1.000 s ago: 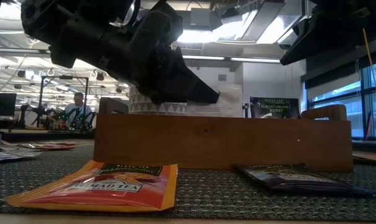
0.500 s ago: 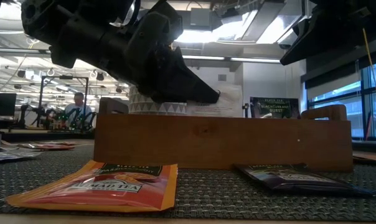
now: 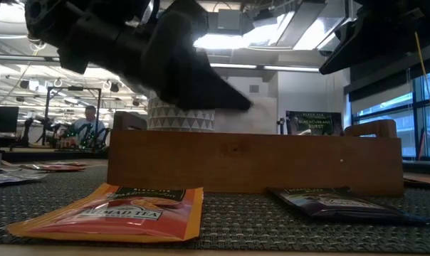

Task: Pick & Place Tea
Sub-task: Adjust the white tea bags on the wooden organizer

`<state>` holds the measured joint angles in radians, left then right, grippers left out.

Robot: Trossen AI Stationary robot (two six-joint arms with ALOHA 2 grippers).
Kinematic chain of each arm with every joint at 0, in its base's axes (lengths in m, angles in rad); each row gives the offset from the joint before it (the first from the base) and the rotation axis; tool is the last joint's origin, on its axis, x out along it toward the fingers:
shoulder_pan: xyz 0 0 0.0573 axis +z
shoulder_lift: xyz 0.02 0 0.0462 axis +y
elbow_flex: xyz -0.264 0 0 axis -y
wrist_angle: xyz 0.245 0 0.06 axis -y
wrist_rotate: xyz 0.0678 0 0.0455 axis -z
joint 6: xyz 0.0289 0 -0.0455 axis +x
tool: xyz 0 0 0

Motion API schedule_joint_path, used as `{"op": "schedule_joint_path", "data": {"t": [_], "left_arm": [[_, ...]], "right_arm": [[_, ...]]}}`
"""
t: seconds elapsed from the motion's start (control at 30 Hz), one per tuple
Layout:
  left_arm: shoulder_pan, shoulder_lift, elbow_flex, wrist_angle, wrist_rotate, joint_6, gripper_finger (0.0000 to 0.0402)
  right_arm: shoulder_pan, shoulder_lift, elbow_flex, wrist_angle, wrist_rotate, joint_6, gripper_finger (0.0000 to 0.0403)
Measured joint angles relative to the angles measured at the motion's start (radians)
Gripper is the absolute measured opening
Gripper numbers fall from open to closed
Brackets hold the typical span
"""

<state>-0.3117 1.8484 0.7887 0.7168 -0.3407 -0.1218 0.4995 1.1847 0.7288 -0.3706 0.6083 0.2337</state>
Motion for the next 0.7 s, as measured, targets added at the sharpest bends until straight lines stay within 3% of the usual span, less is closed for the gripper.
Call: {"op": "schedule_joint_path", "data": {"t": [0.33, 0.47, 0.7], "left_arm": [[-0.002, -0.189, -0.002, -0.144, -0.01, 0.053, 0.0036], [0.005, -0.196, -0.004, -0.148, 0.033, 0.016, 0.0036], [0.004, -0.196, -0.004, -0.145, -0.005, 0.004, 0.0036]], "right_arm": [[0.0, -0.001, 0.031, -0.014, 0.0, -0.004, 0.0117], [0.0, -0.001, 0.031, -0.015, 0.0, -0.004, 0.0117], [0.0, -0.001, 0.032, -0.017, 0.0, -0.003, 0.0117]]}}
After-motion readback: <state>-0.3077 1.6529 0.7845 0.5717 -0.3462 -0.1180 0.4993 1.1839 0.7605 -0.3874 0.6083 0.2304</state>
